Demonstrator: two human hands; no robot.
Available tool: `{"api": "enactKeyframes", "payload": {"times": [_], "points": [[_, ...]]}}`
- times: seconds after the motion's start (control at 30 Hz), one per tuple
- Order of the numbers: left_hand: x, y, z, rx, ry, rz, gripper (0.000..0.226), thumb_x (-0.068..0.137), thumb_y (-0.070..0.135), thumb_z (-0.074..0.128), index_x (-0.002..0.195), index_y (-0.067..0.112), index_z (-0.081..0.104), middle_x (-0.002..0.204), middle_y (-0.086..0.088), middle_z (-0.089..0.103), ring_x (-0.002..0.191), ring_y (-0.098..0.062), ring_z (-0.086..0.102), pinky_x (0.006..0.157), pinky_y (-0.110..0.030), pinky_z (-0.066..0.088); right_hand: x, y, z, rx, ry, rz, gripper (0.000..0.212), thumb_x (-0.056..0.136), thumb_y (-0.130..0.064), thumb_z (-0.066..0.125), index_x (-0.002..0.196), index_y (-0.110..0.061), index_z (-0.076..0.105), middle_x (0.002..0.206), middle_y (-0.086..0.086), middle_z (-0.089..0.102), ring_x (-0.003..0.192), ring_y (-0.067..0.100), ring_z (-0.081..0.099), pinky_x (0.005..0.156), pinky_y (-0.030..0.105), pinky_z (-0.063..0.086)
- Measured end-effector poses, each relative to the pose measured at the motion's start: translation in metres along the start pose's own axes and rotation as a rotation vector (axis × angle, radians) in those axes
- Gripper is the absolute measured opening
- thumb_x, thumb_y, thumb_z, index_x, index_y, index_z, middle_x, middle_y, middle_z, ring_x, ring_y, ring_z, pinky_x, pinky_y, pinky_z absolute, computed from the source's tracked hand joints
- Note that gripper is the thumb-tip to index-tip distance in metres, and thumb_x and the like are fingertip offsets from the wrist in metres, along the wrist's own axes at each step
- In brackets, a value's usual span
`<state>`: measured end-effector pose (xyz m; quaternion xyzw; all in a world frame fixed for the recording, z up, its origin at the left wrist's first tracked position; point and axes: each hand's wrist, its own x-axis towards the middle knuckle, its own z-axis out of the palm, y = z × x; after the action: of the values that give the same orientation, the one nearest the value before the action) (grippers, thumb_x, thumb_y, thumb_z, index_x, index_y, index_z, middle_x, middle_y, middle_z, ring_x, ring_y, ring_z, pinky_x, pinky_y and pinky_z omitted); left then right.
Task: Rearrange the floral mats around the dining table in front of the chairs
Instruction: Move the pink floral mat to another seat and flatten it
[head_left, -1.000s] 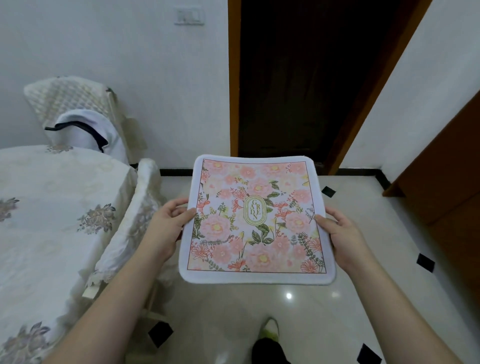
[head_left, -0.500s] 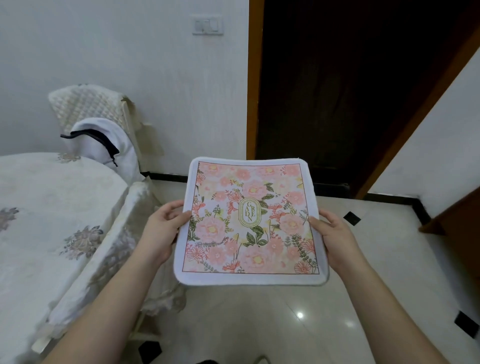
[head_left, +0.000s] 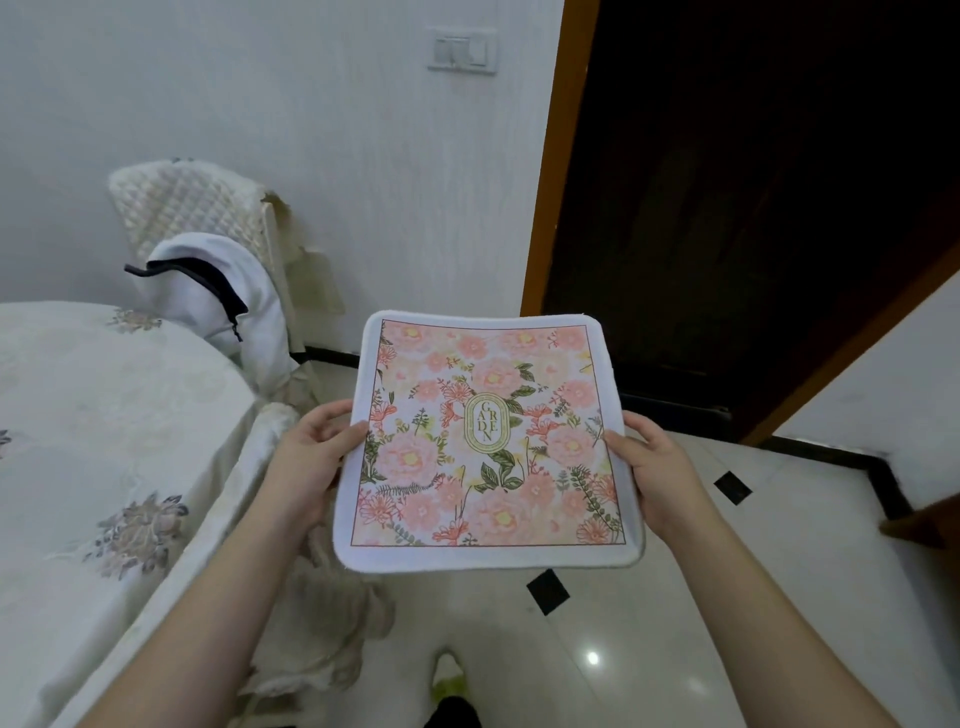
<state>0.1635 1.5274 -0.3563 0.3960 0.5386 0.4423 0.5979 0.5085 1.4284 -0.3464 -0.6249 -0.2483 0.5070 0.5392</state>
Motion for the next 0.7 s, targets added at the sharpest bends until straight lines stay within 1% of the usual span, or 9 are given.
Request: {"api": "enactKeyframes", "payload": {"times": [0.03,0.13,0.2,0.33,0.43,0.53,0.7], "points": [[0.011,0.003,-0.002,-0.004,0.003,0.001,0.021,0.09,0.007,0.066,0.107,0.019,0.069,0.096,-0.011,0.076,0.077,-0.03,0.073,0.068,-0.045,0.061,0.01,-0.004,0.007,-0.002,-0.005,0.001,0.022,0.095,-0.013,0.061,0.116,-0.021,0.063,0.094,0.011,0.077,0.082,0.03,0.075,0.059,0.037,0.059],[0.043,0.014,-0.011,-0.039,0.028,-0.016,0.022,0.09,0.006,0.066,0.11,0.016,0.067,0.101,-0.016,0.074,0.086,-0.037,0.071,0.078,-0.054,0.058,0.04,-0.018,0.031,-0.009,-0.026,-0.004,0.023,0.094,-0.012,0.062,0.116,-0.019,0.063,0.095,0.011,0.076,0.084,0.03,0.075,0.061,0.039,0.06],[0.063,0.022,-0.016,-0.041,0.031,-0.029,0.022,0.09,0.006,0.066,0.11,0.016,0.067,0.104,-0.017,0.074,0.088,-0.039,0.071,0.08,-0.056,0.057,0.06,-0.025,0.045,-0.025,-0.028,-0.006,0.022,0.094,-0.013,0.063,0.115,-0.02,0.064,0.096,0.012,0.076,0.085,0.03,0.075,0.063,0.04,0.06],[0.095,0.038,-0.024,-0.037,0.059,-0.027,0.023,0.09,0.006,0.067,0.11,0.017,0.068,0.099,-0.013,0.075,0.081,-0.033,0.074,0.066,-0.045,0.06,0.096,-0.038,0.069,-0.04,-0.059,-0.006,0.023,0.094,-0.014,0.063,0.115,-0.022,0.064,0.095,0.011,0.077,0.086,0.03,0.075,0.064,0.04,0.06],[0.115,0.046,-0.03,-0.049,0.071,-0.035,0.023,0.09,0.007,0.066,0.11,0.018,0.068,0.098,-0.011,0.075,0.081,-0.032,0.074,0.065,-0.044,0.06,0.121,-0.045,0.085,-0.061,-0.082,-0.005,0.024,0.094,-0.014,0.062,0.117,-0.022,0.063,0.097,0.011,0.077,0.087,0.03,0.074,0.069,0.044,0.061],[0.132,0.05,-0.034,-0.075,0.104,-0.034,0.02,0.09,0.007,0.066,0.106,0.018,0.07,0.099,-0.014,0.074,0.082,-0.034,0.074,0.062,-0.042,0.06,0.149,-0.053,0.1,-0.086,-0.111,-0.005,0.027,0.095,-0.012,0.061,0.12,-0.02,0.061,0.098,0.012,0.076,0.088,0.032,0.074,0.075,0.048,0.06],[0.164,0.057,-0.033,-0.084,0.18,-0.026,0.02,0.09,0.007,0.066,0.108,0.016,0.07,0.095,-0.014,0.075,0.079,-0.033,0.074,0.059,-0.038,0.059,0.2,-0.065,0.12,-0.1,-0.173,0.017,0.025,0.095,-0.012,0.061,0.118,-0.021,0.061,0.095,0.009,0.077,0.086,0.029,0.075,0.066,0.04,0.06]]}}
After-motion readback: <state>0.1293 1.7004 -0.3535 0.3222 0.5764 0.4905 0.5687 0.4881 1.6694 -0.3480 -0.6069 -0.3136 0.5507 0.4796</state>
